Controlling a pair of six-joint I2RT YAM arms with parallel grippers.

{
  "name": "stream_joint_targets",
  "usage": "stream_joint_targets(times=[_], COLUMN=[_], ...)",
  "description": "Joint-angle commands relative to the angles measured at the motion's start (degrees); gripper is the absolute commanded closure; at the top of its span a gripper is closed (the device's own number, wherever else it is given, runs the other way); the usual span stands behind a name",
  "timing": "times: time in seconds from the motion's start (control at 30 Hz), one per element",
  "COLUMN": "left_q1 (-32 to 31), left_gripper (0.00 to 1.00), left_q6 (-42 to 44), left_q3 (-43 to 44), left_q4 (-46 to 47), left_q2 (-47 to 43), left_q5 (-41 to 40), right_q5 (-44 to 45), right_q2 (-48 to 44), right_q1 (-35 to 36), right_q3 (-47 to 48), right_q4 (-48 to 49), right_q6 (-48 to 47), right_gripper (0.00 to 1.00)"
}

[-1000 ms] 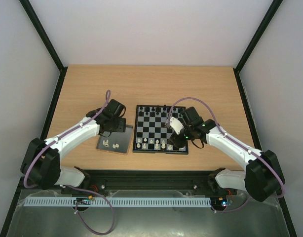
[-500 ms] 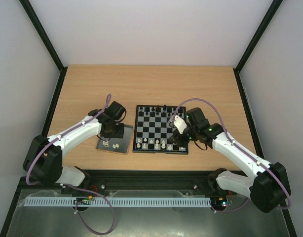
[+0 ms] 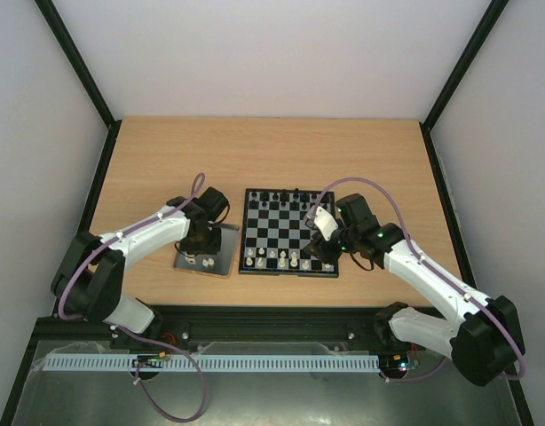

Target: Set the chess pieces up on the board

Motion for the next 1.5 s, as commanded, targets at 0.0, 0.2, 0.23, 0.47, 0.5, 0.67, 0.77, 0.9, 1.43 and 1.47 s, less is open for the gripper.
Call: stream_joint_targets(times=[0.0, 0.2, 0.23, 0.47, 0.5, 0.67, 0.77, 0.9, 1.43, 1.47], left_q1=[-0.2, -0.2, -0.2, 0.4, 0.5, 0.4, 0.4, 0.4, 0.4, 0.4], left_gripper=[0.69, 0.71, 0.72, 0.75, 0.76, 0.77, 0.78, 0.79, 0.91, 0.92], left_q6=[0.0, -0.4, -0.4, -0.5, -0.4, 0.1, 0.3, 0.9, 2.1, 2.1], left_q3=[-1.0, -1.7, -1.7, -2.9, -3.1, -4.4, -4.8, -5.1, -4.0, -3.1], left_q4=[-2.2, -1.7, -1.8, -2.2, -2.1, -0.6, 0.0, 0.6, -1.1, -2.3], left_q2=[0.4, -0.1, -0.5, -1.6, -1.3, -0.2, 0.1, 0.7, 1.8, 1.3], left_q5=[-1.0, -1.1, -1.2, -1.8, -1.7, 0.4, 1.0, 1.3, -0.1, -0.9], right_q5=[1.0, 0.4, 0.4, 0.5, 0.4, 0.5, 0.5, 0.5, 0.3, 0.2], right_q2=[-0.7, -0.6, -0.5, -0.2, -0.2, 0.0, -0.1, 0.2, 0.3, 0.2], right_q1=[-0.2, -0.1, -0.2, -0.2, -0.2, -0.2, -0.1, -0.2, -0.1, -0.1], right_q3=[-1.3, -1.4, -1.4, -1.6, -1.7, -1.7, -1.7, -1.7, -1.8, -1.8], right_q4=[0.4, 0.4, 0.4, 0.3, 0.2, 0.1, 0.2, 0.2, 0.0, 0.0], right_q6=[-0.8, -1.0, -1.0, -1.1, -1.2, -1.3, -1.4, -1.4, -1.7, -1.6], right_gripper=[0.52, 0.52, 0.52, 0.52, 0.52, 0.52, 0.52, 0.52, 0.52, 0.52])
